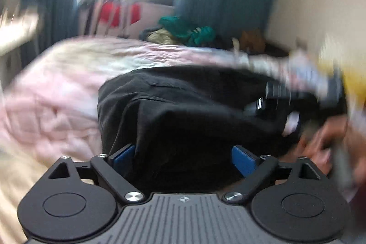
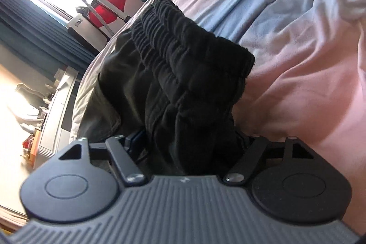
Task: Fold clothes
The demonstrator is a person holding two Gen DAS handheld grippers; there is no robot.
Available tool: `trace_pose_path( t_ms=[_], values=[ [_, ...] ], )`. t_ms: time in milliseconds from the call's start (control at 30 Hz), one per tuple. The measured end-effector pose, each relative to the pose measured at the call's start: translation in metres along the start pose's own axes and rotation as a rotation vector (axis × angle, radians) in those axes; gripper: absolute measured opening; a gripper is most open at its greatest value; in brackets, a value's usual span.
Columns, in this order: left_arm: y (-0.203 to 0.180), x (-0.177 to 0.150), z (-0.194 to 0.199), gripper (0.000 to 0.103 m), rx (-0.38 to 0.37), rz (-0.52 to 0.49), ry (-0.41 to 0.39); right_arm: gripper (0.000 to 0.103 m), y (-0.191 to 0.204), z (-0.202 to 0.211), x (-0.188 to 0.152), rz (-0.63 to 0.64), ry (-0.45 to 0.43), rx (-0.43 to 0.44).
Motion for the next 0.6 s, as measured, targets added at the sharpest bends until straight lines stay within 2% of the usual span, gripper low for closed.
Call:
trace_pose_path(
  t_ms=[67, 167, 267, 400, 467, 567, 600],
  values=[
    [0.018, 0.009, 0.007, 0.100, -0.033, 0.153, -0.050, 0.076, 0.001, 0.000, -0.001, -0.003, -0.003, -0.004],
    [0.053, 0.022, 0.003, 0.102, -0.010, 0.324, -0.111, 0.076, 0.006, -0.005, -0.004, 0.000, -0.014, -0.018],
    [0.097, 0.033, -0.018, 0.102, 0.035, 0.506, -0.104, 0.077, 0.011, -0.009, -0.003, -0.004, -0.018, -0.026],
    [0.147, 0.037, -0.056, 0.102, 0.063, 0.622, -0.014, 0.077, 0.009, -0.009, -0.001, -0.018, -0.015, -0.027],
    [0.165, 0.032, -0.074, 0.100, 0.032, 0.673, 0.025, 0.077, 0.009, -0.010, -0.001, -0.021, -0.015, -0.026],
    [0.171, 0.029, -0.080, 0.100, -0.037, 0.708, -0.008, 0.077, 0.010, -0.013, -0.001, -0.016, -0.023, -0.028],
    [0.169, 0.031, -0.082, 0.099, -0.088, 0.713, -0.006, 0.077, 0.012, -0.013, -0.001, -0.018, -0.025, -0.031]
  ],
)
Point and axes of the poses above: each gripper's, at about its wrist camera, not at the fingertips, and z roughly against the way its jaws point, y to its left, x to its top, the point moved 6 cm from there along -z, roughly the way its jaws point, and after that the axes turned 10 degrees about -x, right-handed, at the moved point
